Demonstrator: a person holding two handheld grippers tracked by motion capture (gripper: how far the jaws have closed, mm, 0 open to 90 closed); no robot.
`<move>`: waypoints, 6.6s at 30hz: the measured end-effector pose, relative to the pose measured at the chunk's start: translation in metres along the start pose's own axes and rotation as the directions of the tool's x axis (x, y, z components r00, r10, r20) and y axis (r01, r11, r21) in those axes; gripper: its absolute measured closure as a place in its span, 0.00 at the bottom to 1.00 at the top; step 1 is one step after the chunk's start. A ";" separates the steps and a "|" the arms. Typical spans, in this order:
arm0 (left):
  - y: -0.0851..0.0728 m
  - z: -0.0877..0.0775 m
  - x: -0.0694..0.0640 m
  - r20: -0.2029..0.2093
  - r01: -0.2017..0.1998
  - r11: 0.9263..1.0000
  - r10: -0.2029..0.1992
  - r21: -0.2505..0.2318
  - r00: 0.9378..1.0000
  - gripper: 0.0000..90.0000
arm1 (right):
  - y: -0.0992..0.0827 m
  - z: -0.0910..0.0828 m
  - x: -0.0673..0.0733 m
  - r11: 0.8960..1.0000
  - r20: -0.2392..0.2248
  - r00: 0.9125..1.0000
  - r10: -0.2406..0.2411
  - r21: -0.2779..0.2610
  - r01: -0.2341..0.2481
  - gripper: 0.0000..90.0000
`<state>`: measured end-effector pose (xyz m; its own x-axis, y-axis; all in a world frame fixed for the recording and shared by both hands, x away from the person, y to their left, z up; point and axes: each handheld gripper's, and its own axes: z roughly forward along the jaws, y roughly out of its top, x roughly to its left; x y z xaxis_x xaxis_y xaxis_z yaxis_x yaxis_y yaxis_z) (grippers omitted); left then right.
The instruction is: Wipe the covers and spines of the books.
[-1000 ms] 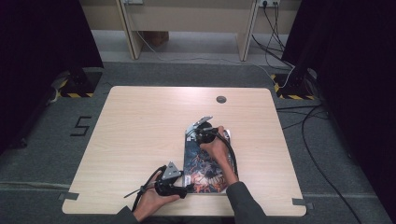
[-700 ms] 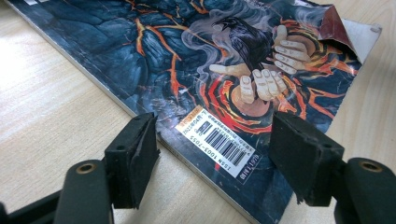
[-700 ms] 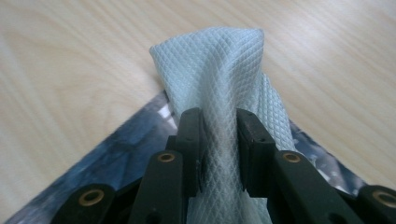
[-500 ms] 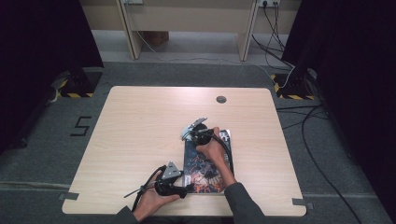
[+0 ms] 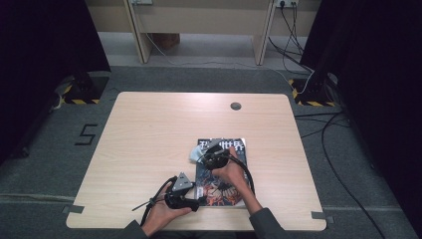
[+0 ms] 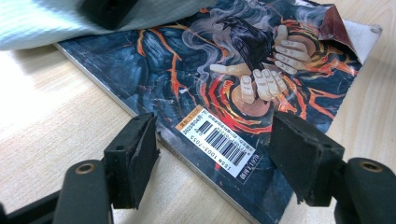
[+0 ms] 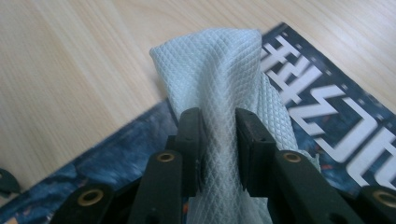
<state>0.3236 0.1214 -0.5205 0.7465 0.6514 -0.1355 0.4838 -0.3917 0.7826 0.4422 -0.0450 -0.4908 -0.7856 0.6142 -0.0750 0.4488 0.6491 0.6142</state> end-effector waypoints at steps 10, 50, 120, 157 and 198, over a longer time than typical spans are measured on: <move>0.000 0.000 0.000 -0.004 0.008 1.000 -0.008 0.001 1.000 0.33 | -0.029 -0.021 -0.043 0.993 0.088 0.989 0.118 0.011 -0.120 0.78; 0.000 0.000 0.001 -0.004 0.012 1.000 -0.012 0.009 1.000 0.30 | -0.026 -0.025 0.016 0.999 -0.019 1.000 0.007 0.032 -0.006 0.77; -0.017 -0.036 0.008 -0.051 -0.033 0.993 0.038 0.111 0.998 0.26 | -0.036 -0.036 0.042 0.998 -0.037 0.998 -0.055 0.035 0.056 0.79; -0.017 -0.036 0.012 -0.092 -0.041 0.993 0.052 0.113 0.994 0.22 | -0.061 -0.052 0.029 0.998 -0.013 0.998 0.062 0.023 -0.061 0.80; -0.016 -0.059 0.066 -0.246 0.073 0.995 -0.056 0.062 0.968 0.23 | -0.056 -0.051 0.070 0.999 -0.106 0.994 -0.040 0.002 0.040 0.80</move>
<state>0.3380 0.2085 -0.5059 0.5830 0.8121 -0.0254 0.5646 -0.3824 0.7314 0.3403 -0.0615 -0.4903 -0.8435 0.5369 -0.0162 0.4175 0.6742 0.6092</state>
